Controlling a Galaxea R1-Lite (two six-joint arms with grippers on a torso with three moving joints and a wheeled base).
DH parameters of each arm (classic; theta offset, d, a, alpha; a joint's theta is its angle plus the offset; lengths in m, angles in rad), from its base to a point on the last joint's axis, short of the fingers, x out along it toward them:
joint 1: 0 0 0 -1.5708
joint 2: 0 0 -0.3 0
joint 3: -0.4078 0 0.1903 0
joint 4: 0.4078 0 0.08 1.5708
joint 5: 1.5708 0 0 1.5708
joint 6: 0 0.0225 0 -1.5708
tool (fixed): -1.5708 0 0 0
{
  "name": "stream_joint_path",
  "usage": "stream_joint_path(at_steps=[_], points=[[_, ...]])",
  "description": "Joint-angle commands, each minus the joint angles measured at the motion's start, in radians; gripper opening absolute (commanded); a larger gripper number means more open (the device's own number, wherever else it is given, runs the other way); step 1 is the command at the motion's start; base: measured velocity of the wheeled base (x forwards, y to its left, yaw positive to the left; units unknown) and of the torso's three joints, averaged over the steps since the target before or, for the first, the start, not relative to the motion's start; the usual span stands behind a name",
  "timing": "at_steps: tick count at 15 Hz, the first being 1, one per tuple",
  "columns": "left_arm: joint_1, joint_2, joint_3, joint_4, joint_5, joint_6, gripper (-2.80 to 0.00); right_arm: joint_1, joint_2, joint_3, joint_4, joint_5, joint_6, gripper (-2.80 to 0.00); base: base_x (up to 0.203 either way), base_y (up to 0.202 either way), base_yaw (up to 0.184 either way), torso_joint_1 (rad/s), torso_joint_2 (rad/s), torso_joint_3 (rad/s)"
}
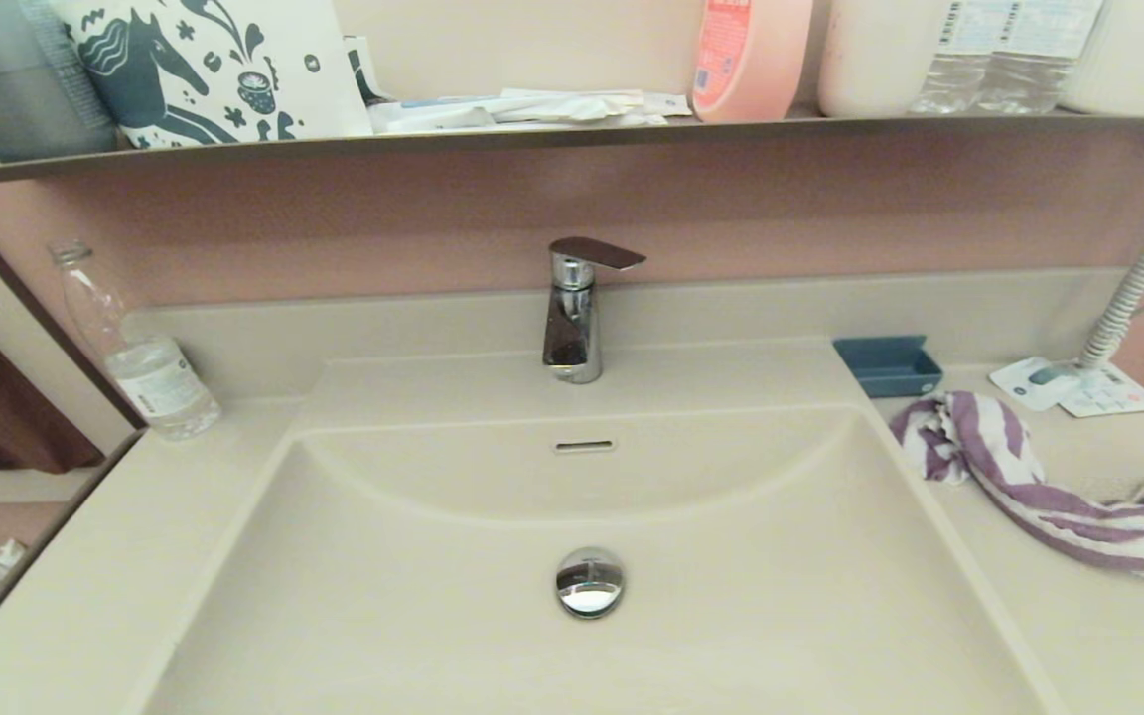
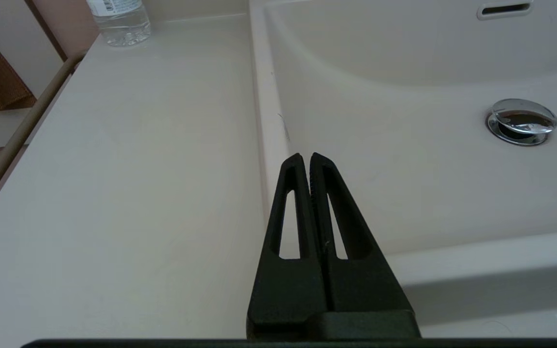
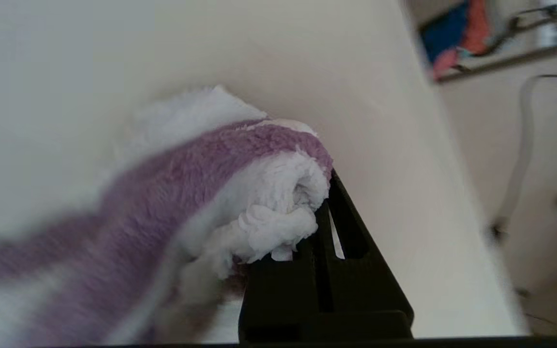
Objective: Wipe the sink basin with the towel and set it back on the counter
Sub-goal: Wipe the sink
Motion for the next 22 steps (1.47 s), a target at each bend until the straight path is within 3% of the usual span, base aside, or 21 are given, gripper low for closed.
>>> stream_joint_path(at_steps=[1,7,11,15,18,22], points=[[0.0,0.001,0.0,-0.001,0.0,0.0,-2.8,0.113,0.02,-0.03,-0.008,-0.007,0.102,-2.8,0.0,0.0,0.0,0.0,0.0,0.0],[0.0,0.001,0.0,0.0,0.001,0.0,-2.8,0.416,0.044,-0.121,-0.009,-0.126,0.276,-2.8,0.0,0.0,0.0,0.0,0.0,0.0],[0.0,0.001,0.0,0.0,0.001,0.0,-2.8,0.581,0.05,-0.077,0.064,-0.212,0.309,-2.8,0.0,0.0,0.0,0.0,0.0,0.0],[0.0,0.001,0.0,0.0,0.0,0.0,-2.8,0.608,0.001,-0.014,0.333,-0.213,0.223,-2.8,0.0,0.0,0.0,0.0,0.0,0.0],[0.0,0.001,0.0,0.0,0.0,0.0,-2.8,0.605,-0.093,0.097,0.352,-0.205,0.113,-2.8,0.0,0.0,0.0,0.0,0.0,0.0],[0.0,0.001,0.0,0.0,0.0,0.0,-2.8,0.522,-0.256,0.101,0.355,-0.18,0.077,-2.8,0.0,0.0,0.0,0.0,0.0,0.0]])
